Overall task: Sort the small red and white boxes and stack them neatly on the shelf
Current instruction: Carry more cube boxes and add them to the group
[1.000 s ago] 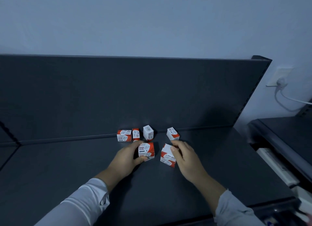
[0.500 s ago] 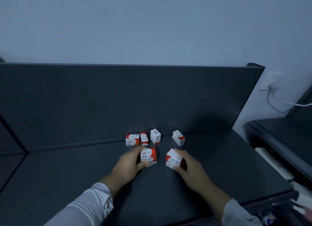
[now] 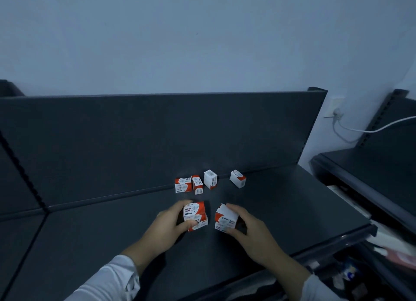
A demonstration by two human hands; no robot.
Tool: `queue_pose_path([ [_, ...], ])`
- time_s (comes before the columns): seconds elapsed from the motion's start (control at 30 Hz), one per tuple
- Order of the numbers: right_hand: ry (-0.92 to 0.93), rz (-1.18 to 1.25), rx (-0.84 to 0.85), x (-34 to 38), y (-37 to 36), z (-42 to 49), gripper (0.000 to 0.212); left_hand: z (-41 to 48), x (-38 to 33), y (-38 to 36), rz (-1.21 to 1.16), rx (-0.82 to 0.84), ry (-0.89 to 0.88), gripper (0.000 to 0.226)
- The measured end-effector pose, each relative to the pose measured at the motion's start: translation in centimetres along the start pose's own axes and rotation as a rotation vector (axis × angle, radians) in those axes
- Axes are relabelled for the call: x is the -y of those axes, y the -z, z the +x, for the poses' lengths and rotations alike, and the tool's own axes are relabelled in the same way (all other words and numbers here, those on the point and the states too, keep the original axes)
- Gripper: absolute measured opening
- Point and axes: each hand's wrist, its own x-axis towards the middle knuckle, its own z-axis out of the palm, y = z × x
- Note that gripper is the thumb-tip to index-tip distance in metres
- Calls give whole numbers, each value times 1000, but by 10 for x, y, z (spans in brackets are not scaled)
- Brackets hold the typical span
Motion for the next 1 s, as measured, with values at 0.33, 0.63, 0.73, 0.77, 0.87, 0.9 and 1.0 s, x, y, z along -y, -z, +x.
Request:
queue_pose_path([
  [0.33, 82, 13, 5, 32, 5, -49, 59, -65, -32, 13, 12, -55, -29, 53],
  [0.63, 158, 5, 89, 70, -25, -106, 60, -171, -53, 23, 68, -106, 66, 61],
  [0.73, 224, 6, 90, 87, -43, -123, 61, -200, -58, 33, 97, -133, 83, 63],
  [0.77, 243, 2, 91, 92, -48, -127, 62, -208, -58, 37, 93, -149, 90, 64],
  [0.87, 279, 1, 102, 106, -62, -134, 62, -231, -57, 49, 84, -194, 123, 63],
  [0.9, 285, 1, 110, 112, -66, -136, 62, -239, -56, 54, 81, -201, 130, 63],
  [1.0, 286, 4, 145, 133, -85, -136, 61, -264, -49, 75, 71, -211, 155, 58],
])
